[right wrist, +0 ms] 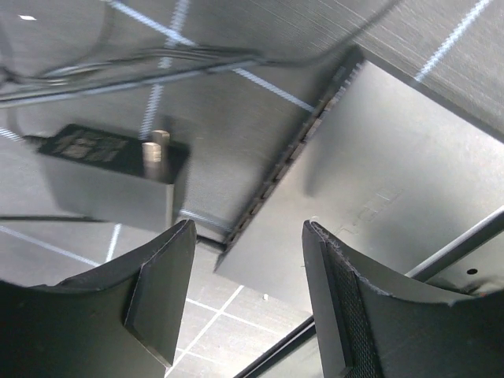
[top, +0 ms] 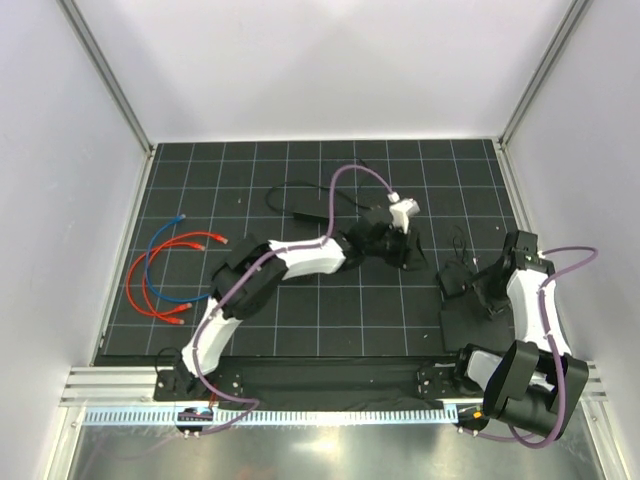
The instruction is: Pull the plug from the switch port
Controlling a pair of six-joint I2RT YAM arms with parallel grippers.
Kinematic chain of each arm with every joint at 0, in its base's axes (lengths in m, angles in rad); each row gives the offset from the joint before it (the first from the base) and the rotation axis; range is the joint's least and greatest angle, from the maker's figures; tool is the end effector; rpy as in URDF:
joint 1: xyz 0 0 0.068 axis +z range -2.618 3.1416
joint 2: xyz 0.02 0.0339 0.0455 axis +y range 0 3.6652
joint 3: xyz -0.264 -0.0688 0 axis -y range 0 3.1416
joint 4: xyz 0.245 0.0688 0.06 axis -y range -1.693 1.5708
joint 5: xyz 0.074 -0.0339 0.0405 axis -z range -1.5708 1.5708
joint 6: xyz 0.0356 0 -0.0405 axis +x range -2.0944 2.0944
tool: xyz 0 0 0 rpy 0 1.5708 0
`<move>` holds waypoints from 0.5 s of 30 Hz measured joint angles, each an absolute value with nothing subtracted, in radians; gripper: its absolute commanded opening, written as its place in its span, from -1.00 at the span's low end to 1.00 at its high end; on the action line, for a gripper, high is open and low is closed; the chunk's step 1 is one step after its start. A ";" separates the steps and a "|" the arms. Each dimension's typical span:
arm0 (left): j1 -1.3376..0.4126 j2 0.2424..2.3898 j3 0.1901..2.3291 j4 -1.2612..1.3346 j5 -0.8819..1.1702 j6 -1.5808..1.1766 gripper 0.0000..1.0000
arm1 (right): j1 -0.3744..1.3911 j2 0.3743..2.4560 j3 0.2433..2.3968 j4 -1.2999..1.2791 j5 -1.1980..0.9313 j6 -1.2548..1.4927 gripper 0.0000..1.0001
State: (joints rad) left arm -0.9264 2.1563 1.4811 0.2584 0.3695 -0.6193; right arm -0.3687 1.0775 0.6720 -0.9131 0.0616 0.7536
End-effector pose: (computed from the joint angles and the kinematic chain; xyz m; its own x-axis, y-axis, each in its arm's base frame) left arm 0.2857 -0.4016 0.1838 -0.7459 0.0916 -0.6597 0.6274 0.4290 -0.6498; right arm 0.1588 -0.0637 0.1984 -0.4028 0.8878 -0.2228 0.8909 0.4361 0.1273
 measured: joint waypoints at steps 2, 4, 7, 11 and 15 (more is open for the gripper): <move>-0.964 2.204 1.533 0.237 0.345 -0.627 0.02 | -0.369 1.077 0.694 -0.913 0.058 0.737 0.26; -0.998 2.246 1.571 0.215 0.322 -0.633 0.02 | -0.369 1.077 0.712 -0.913 0.057 0.725 0.26; -1.036 2.294 1.619 0.177 0.286 -0.639 0.03 | -0.369 1.072 0.740 -0.915 0.049 0.703 0.26; -1.062 2.330 1.657 0.140 0.221 -0.640 0.02 | -0.352 1.060 0.783 -0.918 0.036 0.669 0.22; -1.069 2.362 1.705 0.117 0.188 -0.649 -0.06 | -0.296 1.036 0.800 -0.918 0.019 0.628 0.21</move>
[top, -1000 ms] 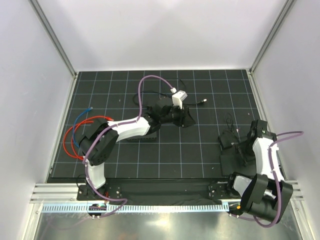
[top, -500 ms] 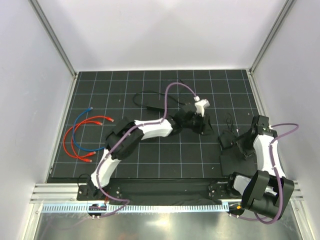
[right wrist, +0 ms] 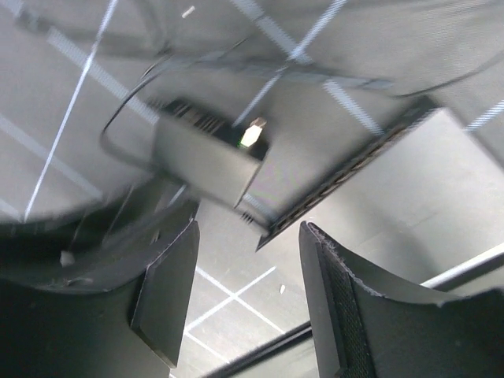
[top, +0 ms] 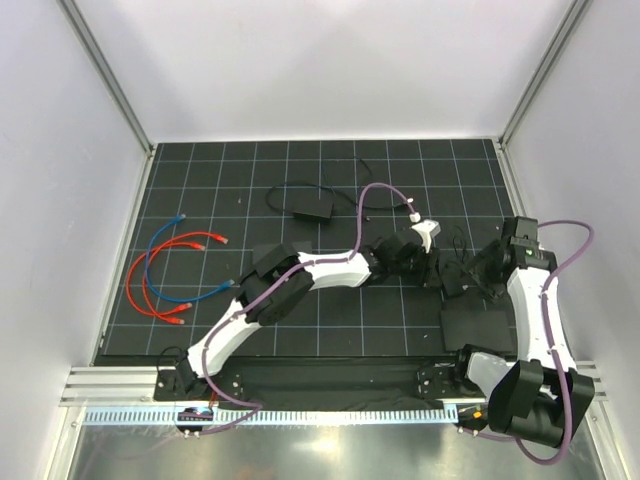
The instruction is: Pull the plug from the switch port
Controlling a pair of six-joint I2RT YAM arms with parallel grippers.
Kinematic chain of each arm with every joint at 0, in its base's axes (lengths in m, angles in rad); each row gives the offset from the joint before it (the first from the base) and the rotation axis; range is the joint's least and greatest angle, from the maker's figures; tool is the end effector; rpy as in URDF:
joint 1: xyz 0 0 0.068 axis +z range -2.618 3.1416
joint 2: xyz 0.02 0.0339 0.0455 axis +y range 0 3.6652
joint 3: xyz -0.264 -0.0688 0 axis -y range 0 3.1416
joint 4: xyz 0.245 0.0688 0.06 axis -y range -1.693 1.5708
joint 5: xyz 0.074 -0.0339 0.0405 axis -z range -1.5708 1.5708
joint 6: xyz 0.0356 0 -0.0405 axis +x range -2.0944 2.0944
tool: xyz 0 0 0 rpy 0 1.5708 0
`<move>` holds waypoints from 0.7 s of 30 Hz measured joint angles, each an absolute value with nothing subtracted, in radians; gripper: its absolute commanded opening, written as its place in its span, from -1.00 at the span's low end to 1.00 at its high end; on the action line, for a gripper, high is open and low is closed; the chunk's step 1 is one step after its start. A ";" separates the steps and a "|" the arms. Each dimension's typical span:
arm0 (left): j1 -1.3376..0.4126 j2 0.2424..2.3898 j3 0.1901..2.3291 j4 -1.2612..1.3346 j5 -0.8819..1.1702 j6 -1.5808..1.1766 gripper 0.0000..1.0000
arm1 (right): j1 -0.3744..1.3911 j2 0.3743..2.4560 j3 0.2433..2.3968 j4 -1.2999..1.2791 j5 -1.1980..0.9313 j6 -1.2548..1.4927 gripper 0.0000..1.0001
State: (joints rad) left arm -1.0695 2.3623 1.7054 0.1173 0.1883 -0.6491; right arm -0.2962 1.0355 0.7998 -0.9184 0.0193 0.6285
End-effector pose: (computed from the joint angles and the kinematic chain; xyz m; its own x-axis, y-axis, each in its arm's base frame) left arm 0.2498 -0.4697 0.1409 -0.7641 0.1587 -0.6253 0.5985 0.5362 -0.5952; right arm 0.1738 -0.0538 0.2415 -0.5315 0.7768 -0.3378 0.7563 0.6148 0.2237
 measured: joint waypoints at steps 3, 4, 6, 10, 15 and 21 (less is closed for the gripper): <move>-1.069 2.378 1.728 0.108 0.182 -0.656 -0.12 | -0.239 1.023 0.800 -0.920 -0.014 0.595 0.18; -1.069 2.379 1.729 0.102 0.177 -0.659 -0.12 | -0.221 1.023 0.800 -0.921 -0.023 0.588 0.18; -1.068 2.377 1.719 0.103 0.167 -0.670 -0.12 | -0.188 1.029 0.800 -0.921 -0.035 0.580 0.17; -1.068 2.312 1.625 0.118 0.121 -0.662 -0.07 | -0.104 1.111 0.801 -0.928 -0.034 0.577 0.10; -1.066 2.216 1.536 0.092 0.078 -0.626 -0.08 | 0.002 1.216 0.801 -0.945 0.010 0.581 0.00; -1.045 2.144 1.486 0.103 0.084 -0.620 -0.08 | 0.065 1.260 0.801 -0.952 0.069 0.591 -0.11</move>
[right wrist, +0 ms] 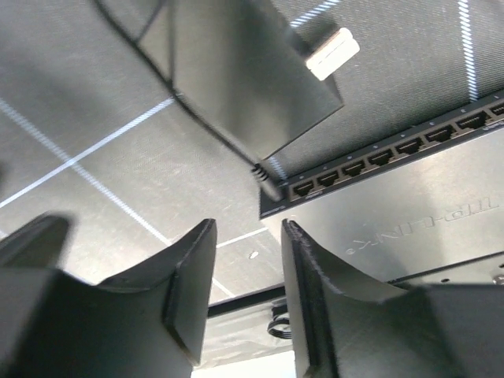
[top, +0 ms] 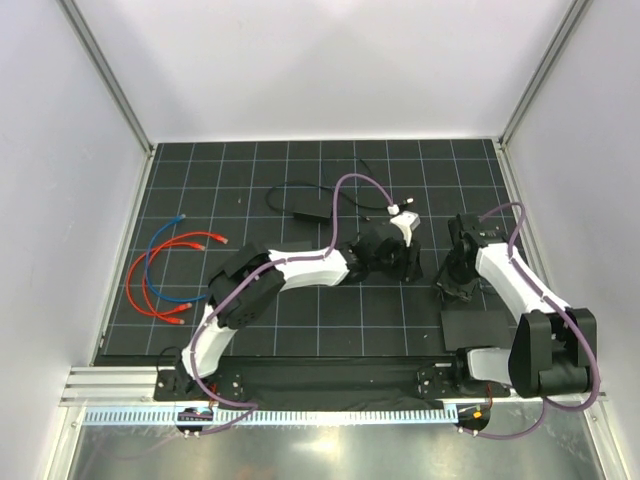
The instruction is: Pull the plug from the switch port
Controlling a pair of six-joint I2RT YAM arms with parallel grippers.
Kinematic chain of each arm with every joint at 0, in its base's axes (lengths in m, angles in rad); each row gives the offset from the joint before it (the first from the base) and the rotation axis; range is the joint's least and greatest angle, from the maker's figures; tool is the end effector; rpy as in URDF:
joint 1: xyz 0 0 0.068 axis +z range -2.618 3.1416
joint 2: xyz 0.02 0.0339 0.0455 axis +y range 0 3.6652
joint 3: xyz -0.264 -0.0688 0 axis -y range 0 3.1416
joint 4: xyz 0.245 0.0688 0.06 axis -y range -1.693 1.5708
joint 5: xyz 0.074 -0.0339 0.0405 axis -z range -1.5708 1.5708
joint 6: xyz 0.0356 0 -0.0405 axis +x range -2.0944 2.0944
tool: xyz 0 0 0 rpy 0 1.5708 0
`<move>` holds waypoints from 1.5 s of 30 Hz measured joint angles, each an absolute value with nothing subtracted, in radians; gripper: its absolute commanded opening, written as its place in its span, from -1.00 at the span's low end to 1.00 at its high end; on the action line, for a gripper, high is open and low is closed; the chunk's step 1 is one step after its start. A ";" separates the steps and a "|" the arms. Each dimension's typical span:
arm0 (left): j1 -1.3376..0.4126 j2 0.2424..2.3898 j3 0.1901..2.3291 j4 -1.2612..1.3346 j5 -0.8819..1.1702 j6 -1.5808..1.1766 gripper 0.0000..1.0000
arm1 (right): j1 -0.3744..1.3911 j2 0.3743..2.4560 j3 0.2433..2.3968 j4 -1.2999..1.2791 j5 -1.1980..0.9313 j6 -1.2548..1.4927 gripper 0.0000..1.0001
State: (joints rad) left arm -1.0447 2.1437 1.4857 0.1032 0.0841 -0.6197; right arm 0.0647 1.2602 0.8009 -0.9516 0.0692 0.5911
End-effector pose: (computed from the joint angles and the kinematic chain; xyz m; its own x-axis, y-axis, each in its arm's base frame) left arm 0.2418 -0.4224 0.1753 -0.7366 0.1161 -0.6662 0.5770 0.6217 -0.5297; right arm 0.2027 0.0107 0.2019 -0.8478 0.5022 -0.1702 0.5046 0.8628 0.0320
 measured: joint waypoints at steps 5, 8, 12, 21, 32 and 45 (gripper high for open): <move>-1.005 2.109 1.426 0.139 0.111 -0.628 -0.07 | 0.088 1.343 0.809 -0.955 0.109 0.596 -0.13; -0.982 2.096 1.390 0.155 0.130 -0.640 -0.08 | 0.099 1.385 0.810 -0.949 0.129 0.597 -0.14; -0.958 2.085 1.362 0.181 0.152 -0.655 -0.08 | 0.110 1.423 0.818 -0.944 0.159 0.597 -0.14; -0.953 2.083 1.358 0.221 0.186 -0.677 -0.08 | 0.117 1.501 0.839 -0.910 0.189 0.596 -0.23; -0.951 2.083 1.358 0.237 0.211 -0.700 -0.09 | 0.141 1.549 0.857 -0.878 0.216 0.588 -0.70; -0.949 2.083 1.358 0.244 0.245 -0.705 -0.09 | 0.147 1.626 0.991 -0.849 0.287 0.580 -0.98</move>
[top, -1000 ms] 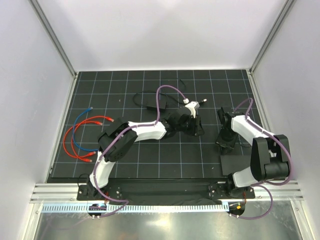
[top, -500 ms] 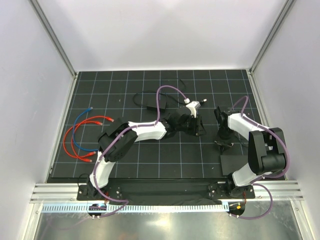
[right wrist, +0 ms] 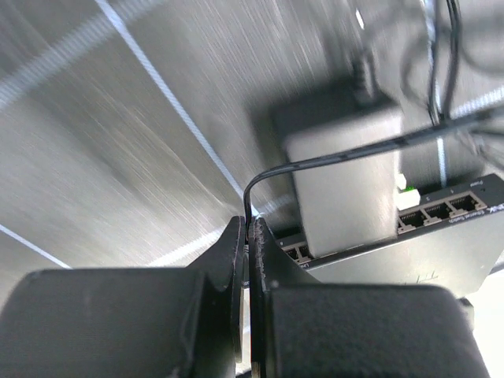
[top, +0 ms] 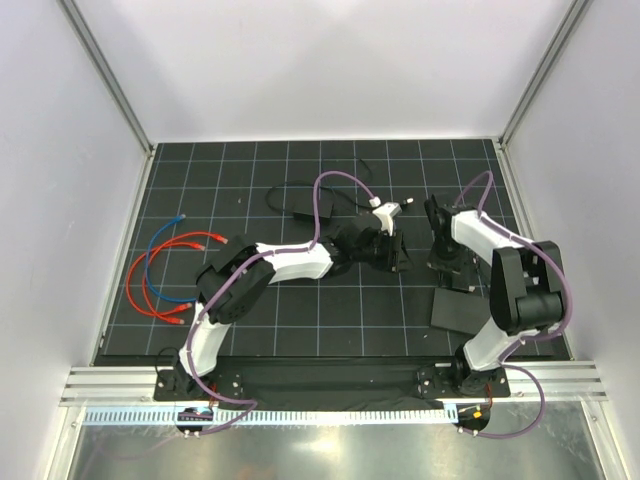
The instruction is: Pull the plug from the switch port
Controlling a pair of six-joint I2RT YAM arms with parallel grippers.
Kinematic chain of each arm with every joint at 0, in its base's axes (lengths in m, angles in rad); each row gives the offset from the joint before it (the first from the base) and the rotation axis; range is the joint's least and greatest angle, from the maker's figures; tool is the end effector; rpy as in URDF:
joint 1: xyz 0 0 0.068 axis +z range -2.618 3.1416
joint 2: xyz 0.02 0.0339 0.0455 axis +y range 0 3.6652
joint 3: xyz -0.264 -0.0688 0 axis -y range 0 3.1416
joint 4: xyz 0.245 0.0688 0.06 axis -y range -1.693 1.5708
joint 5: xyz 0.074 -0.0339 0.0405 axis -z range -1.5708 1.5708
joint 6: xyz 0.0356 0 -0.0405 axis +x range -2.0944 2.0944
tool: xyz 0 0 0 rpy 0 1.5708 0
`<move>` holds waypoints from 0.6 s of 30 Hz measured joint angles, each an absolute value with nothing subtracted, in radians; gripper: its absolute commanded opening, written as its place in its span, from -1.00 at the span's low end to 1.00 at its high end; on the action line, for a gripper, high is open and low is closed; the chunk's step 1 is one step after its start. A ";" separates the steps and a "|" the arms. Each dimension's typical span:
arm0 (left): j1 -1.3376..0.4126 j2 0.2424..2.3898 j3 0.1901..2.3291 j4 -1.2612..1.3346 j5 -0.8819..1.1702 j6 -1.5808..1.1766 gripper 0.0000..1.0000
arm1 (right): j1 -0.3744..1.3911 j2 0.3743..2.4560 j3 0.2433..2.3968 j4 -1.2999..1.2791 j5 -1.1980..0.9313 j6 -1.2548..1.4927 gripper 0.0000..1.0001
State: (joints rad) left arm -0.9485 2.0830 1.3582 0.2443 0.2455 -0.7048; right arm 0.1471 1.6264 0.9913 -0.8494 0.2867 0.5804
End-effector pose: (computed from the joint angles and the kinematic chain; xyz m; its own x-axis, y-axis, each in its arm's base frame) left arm 0.2662 -0.3860 0.1759 -0.7973 0.0332 -0.6027 0.5215 0.5406 -0.6601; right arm 0.2753 0.0306 0.1723 -0.8880 0.4001 -0.2266 0.4430 0.8765 -0.1883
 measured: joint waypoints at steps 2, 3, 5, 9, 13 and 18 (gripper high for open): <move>-0.949 2.083 1.359 0.244 0.250 -0.705 -0.07 | 0.147 1.663 1.027 -0.838 0.289 0.580 -0.98; -0.949 2.084 1.359 0.244 0.253 -0.705 -0.07 | 0.147 1.679 1.044 -0.836 0.289 0.580 -0.98; -0.949 2.086 1.363 0.243 0.256 -0.705 -0.03 | 0.148 1.705 1.068 -0.829 0.289 0.580 -0.97; -0.949 2.088 1.366 0.244 0.255 -0.706 0.02 | 0.149 1.726 1.091 -0.819 0.289 0.578 -0.98; -0.949 2.098 1.370 0.247 0.253 -0.707 0.04 | 0.149 1.729 1.102 -0.815 0.274 0.578 -0.97; -0.957 2.127 1.389 0.236 0.249 -0.704 0.03 | 0.149 1.754 1.150 -0.801 0.254 0.582 -0.90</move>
